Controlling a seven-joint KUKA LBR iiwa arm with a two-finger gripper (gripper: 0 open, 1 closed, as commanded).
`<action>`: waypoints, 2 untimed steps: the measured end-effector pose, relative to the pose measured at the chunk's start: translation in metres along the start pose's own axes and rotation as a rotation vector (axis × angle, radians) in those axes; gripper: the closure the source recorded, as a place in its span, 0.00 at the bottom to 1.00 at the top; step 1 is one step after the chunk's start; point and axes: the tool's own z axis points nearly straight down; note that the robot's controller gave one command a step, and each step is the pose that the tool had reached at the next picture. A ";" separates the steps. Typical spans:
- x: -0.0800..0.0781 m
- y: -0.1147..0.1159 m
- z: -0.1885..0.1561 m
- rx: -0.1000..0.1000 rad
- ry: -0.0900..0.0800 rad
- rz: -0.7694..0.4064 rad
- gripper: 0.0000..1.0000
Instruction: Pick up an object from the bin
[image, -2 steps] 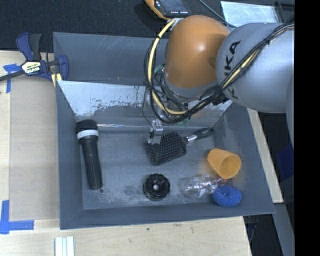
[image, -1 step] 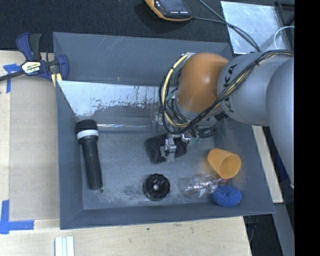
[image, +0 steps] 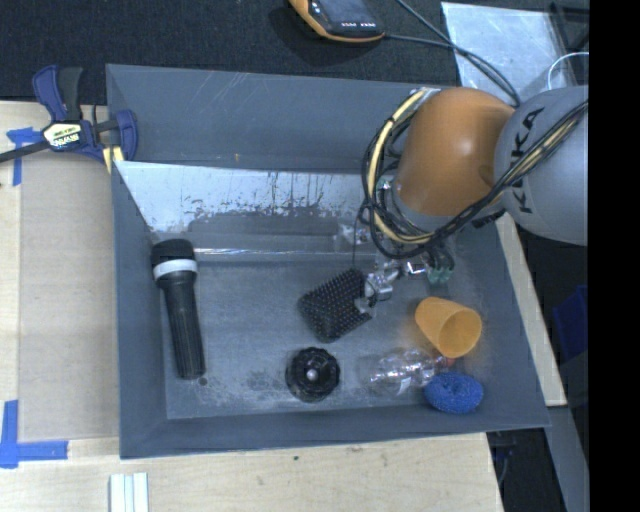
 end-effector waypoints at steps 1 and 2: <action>-0.012 -0.022 0.050 -0.004 0.009 0.028 0.00; 0.002 -0.018 0.078 0.002 -0.003 0.083 0.00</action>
Offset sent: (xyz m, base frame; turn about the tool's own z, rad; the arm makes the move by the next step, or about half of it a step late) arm 0.0013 -0.0157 -0.0804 0.0812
